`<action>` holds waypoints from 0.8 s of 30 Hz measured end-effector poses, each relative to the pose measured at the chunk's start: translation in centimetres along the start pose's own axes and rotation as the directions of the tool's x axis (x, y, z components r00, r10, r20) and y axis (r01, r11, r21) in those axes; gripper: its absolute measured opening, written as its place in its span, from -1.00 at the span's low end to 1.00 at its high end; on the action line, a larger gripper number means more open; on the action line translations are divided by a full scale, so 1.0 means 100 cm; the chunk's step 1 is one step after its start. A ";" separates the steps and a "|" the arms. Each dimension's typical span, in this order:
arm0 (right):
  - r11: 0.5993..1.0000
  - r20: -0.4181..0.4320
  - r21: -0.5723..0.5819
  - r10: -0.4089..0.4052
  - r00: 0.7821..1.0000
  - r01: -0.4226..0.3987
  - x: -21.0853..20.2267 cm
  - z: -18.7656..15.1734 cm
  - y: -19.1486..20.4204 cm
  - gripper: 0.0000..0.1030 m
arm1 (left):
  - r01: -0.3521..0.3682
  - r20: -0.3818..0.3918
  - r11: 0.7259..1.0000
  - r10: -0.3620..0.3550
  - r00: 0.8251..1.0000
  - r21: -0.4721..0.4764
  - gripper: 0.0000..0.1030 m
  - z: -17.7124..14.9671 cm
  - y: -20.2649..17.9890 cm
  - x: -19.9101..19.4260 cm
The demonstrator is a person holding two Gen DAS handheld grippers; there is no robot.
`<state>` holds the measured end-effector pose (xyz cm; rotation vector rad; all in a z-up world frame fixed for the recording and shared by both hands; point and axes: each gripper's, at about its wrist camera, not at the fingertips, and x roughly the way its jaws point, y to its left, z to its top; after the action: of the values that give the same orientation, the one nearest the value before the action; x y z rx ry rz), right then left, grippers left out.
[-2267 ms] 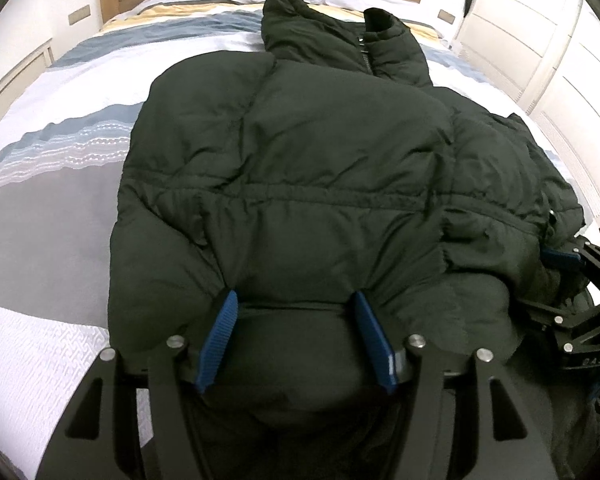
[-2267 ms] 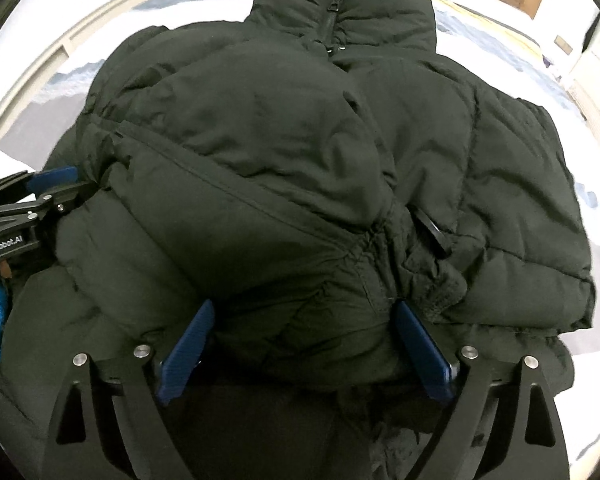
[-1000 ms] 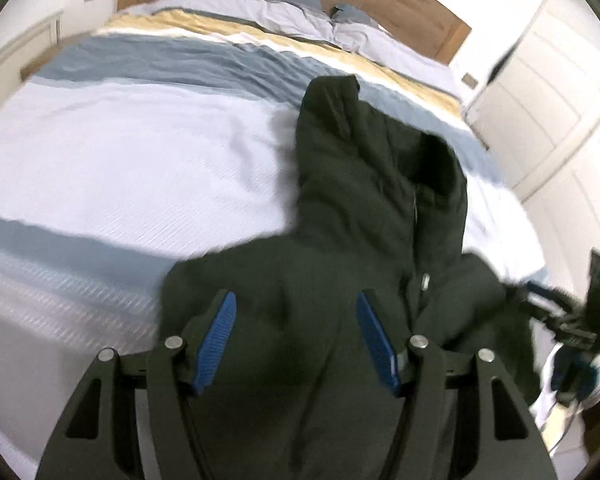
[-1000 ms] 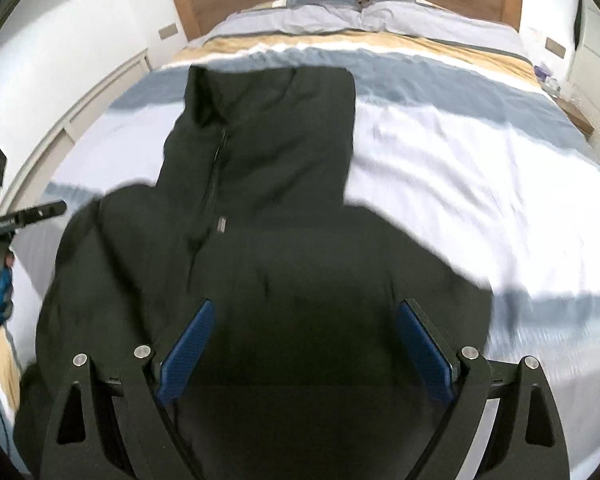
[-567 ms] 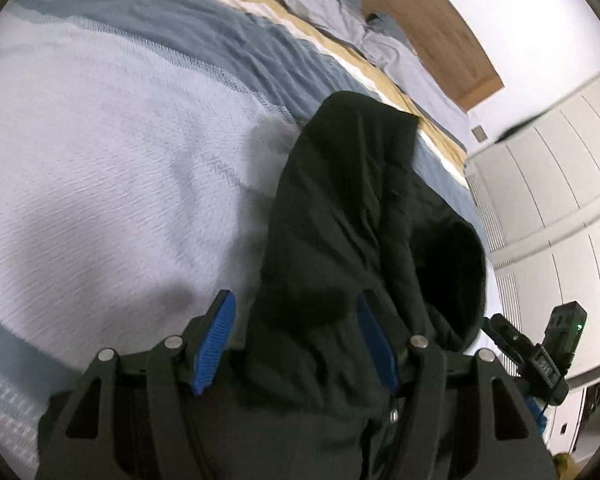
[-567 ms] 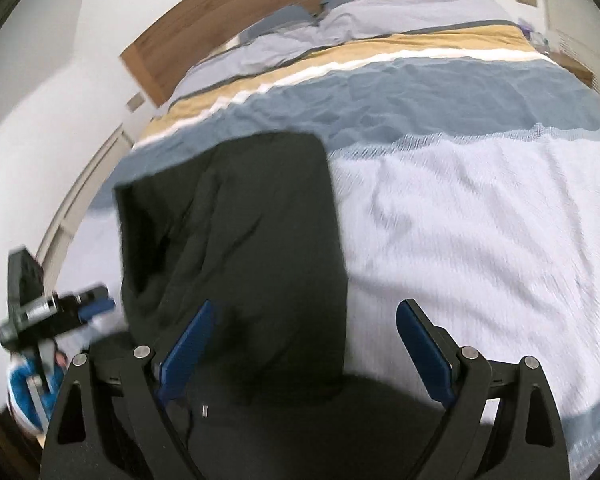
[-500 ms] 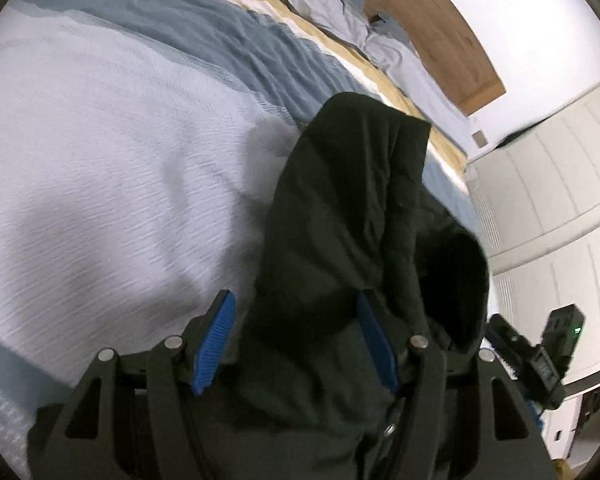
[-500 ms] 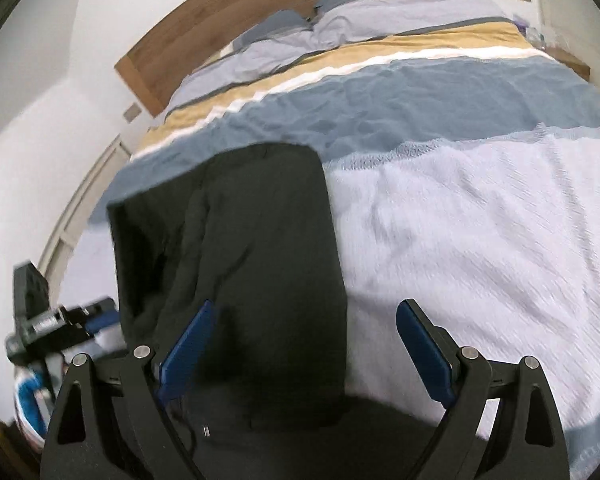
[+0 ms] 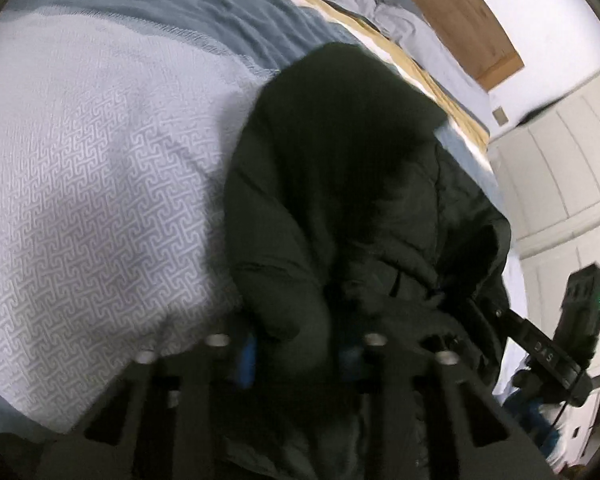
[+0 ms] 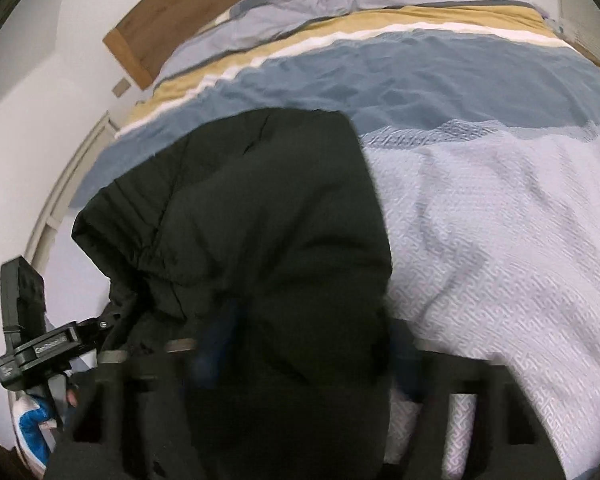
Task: Fold large clothes
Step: 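Grasp the coat hem with both grippers and lift it toward the collar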
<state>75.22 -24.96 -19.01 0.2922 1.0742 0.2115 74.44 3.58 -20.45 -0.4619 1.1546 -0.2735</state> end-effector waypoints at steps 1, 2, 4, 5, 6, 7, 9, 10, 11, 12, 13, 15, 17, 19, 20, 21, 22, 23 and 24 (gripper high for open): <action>0.999 -0.009 -0.033 -0.018 1.000 0.018 0.000 0.000 0.006 -0.55 | -0.013 0.002 0.999 0.013 1.000 0.030 -0.75 -0.001 -0.006 -0.003; 0.998 -0.008 -0.057 -0.030 1.000 0.029 -0.002 -0.001 0.011 -0.62 | -0.023 0.006 0.998 0.023 1.000 0.054 -0.79 -0.001 -0.012 -0.006; 0.994 0.005 -0.100 -0.038 0.999 0.038 -0.012 -0.001 0.021 -0.72 | -0.025 0.019 0.997 0.024 1.000 0.075 -0.81 -0.004 -0.019 -0.017; 0.990 0.022 -0.138 -0.038 0.999 0.041 -0.024 -0.003 0.028 -0.73 | -0.018 0.024 0.997 0.016 1.000 0.077 -0.82 -0.006 -0.020 -0.024; 0.985 0.034 -0.163 -0.042 0.999 0.047 -0.032 -0.005 0.032 -0.75 | -0.012 0.032 0.996 0.010 0.999 0.083 -0.82 -0.009 -0.022 -0.032; 0.974 0.058 -0.219 -0.045 0.997 0.057 -0.048 -0.010 0.040 -0.75 | -0.003 0.044 0.995 -0.002 0.999 0.097 -0.82 -0.016 -0.024 -0.045; 0.955 0.087 -0.288 -0.051 0.995 0.074 -0.071 -0.019 0.049 -0.75 | 0.020 0.066 0.993 -0.028 0.997 0.117 -0.82 -0.028 -0.023 -0.065; 0.946 0.101 -0.316 -0.042 0.994 0.072 -0.084 -0.026 0.053 -0.75 | 0.039 0.089 0.990 -0.051 0.995 0.135 -0.82 -0.040 -0.024 -0.082; 0.940 0.113 -0.335 -0.027 0.993 0.064 -0.100 -0.036 0.056 -0.75 | 0.055 0.109 0.987 -0.072 0.991 0.150 -0.82 -0.051 -0.024 -0.095; 0.937 0.125 -0.345 -0.017 0.992 0.060 -0.111 -0.044 0.058 -0.75 | 0.061 0.122 0.985 -0.081 0.989 0.162 -0.82 -0.062 -0.026 -0.105; 0.933 0.143 -0.355 0.001 0.990 0.050 -0.129 -0.058 0.060 -0.75 | 0.068 0.136 0.982 -0.093 0.986 0.176 -0.82 -0.075 -0.026 -0.117; 0.929 0.170 -0.367 0.023 0.985 0.042 -0.150 -0.076 0.063 -0.75 | 0.094 0.154 0.979 -0.123 0.980 0.183 -0.82 -0.099 -0.022 -0.140; 0.937 0.191 -0.348 0.061 0.980 0.009 -0.175 -0.101 0.059 -0.75 | 0.119 0.159 0.977 -0.147 0.976 0.176 -0.82 -0.129 -0.014 -0.159; 0.945 0.212 -0.327 0.083 0.974 -0.010 -0.194 -0.130 0.053 -0.75 | 0.119 0.155 0.976 -0.147 0.977 0.181 -0.82 -0.159 -0.006 -0.171; 0.948 0.215 -0.318 0.090 0.972 -0.018 -0.199 -0.141 0.051 -0.75 | 0.105 0.149 0.977 -0.134 0.980 0.187 -0.83 -0.172 -0.001 -0.175; 0.953 0.213 -0.303 0.097 0.972 -0.028 -0.204 -0.156 0.045 -0.75 | 0.095 0.138 0.978 -0.122 0.983 0.187 -0.83 -0.182 0.003 -0.175; 0.956 0.208 -0.292 0.097 0.973 -0.032 -0.204 -0.164 0.042 -0.75 | 0.095 0.119 0.980 -0.117 0.986 0.172 -0.83 -0.196 0.010 -0.173; 0.962 0.194 -0.271 0.093 0.977 -0.038 -0.202 -0.178 0.035 -0.75 | 0.096 0.110 0.983 -0.114 0.987 0.159 -0.83 -0.203 0.015 -0.172; 0.969 0.175 -0.243 0.085 0.981 -0.041 -0.198 -0.191 0.026 -0.75 | 0.095 0.102 0.985 -0.110 0.989 0.145 -0.83 -0.213 0.021 -0.171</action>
<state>49.13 -26.12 -10.17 0.1263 0.8463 0.3614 48.16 8.50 -14.50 -0.4082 0.9991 -0.4111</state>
